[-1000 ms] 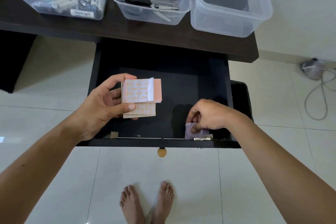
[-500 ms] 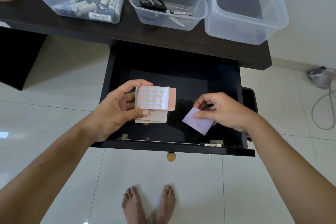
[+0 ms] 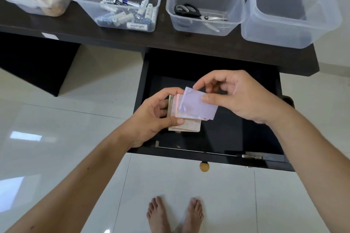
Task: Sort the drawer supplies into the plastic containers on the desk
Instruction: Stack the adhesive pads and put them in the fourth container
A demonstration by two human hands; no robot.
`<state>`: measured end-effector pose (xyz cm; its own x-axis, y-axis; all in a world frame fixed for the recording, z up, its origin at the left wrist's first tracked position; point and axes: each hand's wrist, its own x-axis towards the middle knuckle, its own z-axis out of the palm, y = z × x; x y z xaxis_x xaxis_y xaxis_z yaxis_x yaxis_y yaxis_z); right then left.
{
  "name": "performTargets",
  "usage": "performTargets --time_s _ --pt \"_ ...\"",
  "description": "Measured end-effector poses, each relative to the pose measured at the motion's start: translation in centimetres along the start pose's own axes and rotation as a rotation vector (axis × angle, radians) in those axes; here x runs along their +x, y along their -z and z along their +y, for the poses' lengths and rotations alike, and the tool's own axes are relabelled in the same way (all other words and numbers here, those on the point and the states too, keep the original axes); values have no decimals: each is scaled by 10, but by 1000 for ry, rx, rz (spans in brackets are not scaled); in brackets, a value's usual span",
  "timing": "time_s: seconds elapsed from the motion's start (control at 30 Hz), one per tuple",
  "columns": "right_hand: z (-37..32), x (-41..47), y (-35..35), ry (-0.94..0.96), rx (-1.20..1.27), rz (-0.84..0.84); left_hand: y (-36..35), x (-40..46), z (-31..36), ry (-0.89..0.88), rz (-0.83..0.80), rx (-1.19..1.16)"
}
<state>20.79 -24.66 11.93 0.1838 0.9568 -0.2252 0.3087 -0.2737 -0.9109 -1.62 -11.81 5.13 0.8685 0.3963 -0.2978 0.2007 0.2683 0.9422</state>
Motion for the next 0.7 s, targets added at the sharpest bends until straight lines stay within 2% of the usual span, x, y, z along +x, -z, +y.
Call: performTargets --time_s 0.27,0.43,0.57,0.7 --pt "8 0 -26 36 -224 240 2 0 1 -26 -11 -39" --pt "5 -3 -31 45 -206 291 1 -4 12 -17 -31 -147" --pt "-3 -9 -37 30 -225 348 -10 -9 26 8 45 -129" --pt "-19 -27 -38 -93 -133 386 -18 -15 53 17 70 -154"
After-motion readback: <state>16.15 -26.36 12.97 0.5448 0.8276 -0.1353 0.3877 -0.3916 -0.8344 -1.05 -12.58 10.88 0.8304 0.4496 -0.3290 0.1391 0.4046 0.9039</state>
